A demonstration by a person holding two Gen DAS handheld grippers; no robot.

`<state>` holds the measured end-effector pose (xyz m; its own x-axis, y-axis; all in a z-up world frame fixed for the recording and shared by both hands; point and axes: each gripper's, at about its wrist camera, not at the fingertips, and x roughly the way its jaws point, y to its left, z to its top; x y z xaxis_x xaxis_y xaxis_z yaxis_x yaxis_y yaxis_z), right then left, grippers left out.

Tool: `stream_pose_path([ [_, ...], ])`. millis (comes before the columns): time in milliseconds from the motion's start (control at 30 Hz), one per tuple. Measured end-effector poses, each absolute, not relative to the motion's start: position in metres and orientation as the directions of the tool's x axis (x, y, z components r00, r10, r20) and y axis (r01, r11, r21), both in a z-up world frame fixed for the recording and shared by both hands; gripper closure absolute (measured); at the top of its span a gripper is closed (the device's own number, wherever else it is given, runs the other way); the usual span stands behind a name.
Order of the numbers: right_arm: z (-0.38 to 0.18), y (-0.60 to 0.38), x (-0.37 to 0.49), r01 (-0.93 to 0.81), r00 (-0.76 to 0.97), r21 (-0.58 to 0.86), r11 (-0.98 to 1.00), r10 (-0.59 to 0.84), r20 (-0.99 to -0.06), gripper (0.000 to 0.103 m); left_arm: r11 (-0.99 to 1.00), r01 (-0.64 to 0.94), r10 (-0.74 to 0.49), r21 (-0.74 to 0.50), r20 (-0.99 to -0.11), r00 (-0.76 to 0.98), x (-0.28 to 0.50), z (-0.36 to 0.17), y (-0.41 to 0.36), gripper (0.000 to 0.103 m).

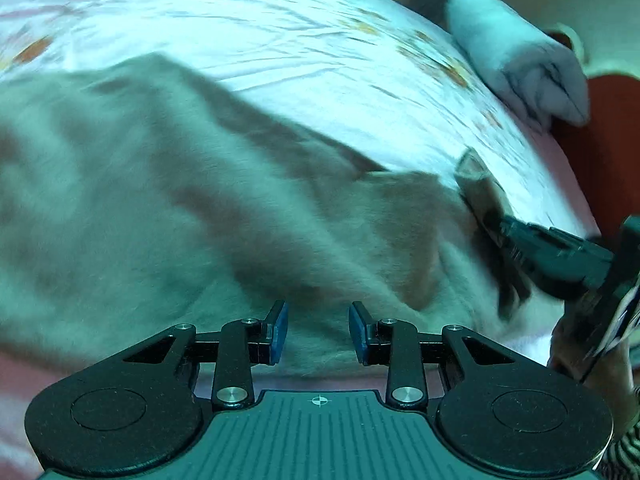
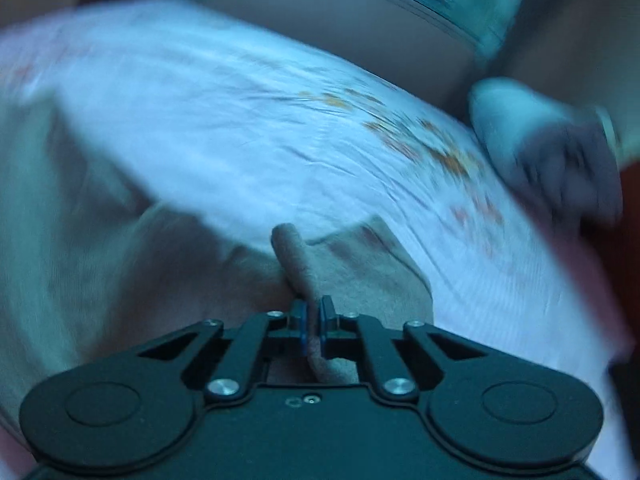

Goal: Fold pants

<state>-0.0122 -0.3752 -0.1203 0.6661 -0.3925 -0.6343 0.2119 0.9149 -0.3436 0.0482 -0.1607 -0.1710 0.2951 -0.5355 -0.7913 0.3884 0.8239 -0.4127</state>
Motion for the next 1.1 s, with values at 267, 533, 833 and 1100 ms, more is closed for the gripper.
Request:
stream_pose_path([
  [267,-0.088,-0.442,-0.077,0.474,0.691,-0.005,0.88,-0.376,-0.617,0.103,0.858,0.48,-0.382,-0.18,-0.849,0.364,0.027,-0.174,-0.207,0.07],
  [533,-0.101,-0.499,-0.135,0.637,0.664,0.238,0.733,-0.365,-0.652,0.103,0.893,0.449,-0.245,-0.004,-0.843,0.479,0.01,-0.173,-0.231,0.07],
  [833,-0.116,-0.538,-0.184,0.719,0.654,0.419,0.555,-0.336,-0.678,0.103,0.882,0.471,-0.233,0.034,-0.836,0.496,0.005,-0.175,-0.244,0.071],
  [1100,-0.126,-0.546,-0.2,0.724,0.666,0.466,0.509,-0.337,-0.666,0.1,0.877,0.477,-0.28,-0.051,-0.862,0.422,0.011,-0.172,-0.241,0.07],
])
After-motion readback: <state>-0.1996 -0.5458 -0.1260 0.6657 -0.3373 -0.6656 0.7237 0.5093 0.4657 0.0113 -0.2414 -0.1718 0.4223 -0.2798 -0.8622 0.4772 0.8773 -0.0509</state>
